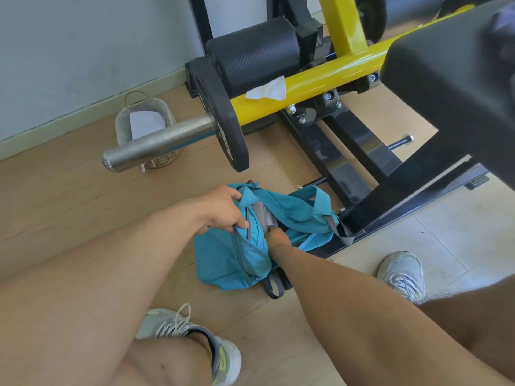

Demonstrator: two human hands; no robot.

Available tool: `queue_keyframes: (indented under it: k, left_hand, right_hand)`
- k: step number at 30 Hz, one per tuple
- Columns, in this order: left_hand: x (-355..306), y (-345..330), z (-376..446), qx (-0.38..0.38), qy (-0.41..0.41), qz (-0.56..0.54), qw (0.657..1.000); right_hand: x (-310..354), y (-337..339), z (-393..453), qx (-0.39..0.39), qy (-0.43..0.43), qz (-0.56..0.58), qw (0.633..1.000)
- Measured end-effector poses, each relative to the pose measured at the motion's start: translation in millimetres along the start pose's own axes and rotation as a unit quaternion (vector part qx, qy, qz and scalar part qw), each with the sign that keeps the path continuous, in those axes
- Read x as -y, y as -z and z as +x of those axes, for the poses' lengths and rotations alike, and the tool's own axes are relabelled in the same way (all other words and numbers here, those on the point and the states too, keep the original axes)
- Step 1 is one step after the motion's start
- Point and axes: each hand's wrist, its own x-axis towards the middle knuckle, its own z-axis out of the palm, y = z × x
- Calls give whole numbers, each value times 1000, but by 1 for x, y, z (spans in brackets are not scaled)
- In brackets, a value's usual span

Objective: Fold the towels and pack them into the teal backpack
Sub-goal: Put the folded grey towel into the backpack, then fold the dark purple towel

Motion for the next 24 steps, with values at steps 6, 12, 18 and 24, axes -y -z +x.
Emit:
queue_keyframes:
  k: [6,12,18,24]
  left_hand:
    - [-7,-3,-3,6,0,18,1000]
    - [-20,-9,-13,5,-37,56,998]
    - [-41,-18,-29,23,-178,38,983]
    - [-77,-37,-58,-39,-320,25,946]
  right_hand:
    - [-5,40,-23,-84,66,80,991]
    - [10,99,-69,-208,182,40,960]
    - [52,189,-137,-327,309,-60,891]
    - [70,265,-214,-462,378,-138,790]
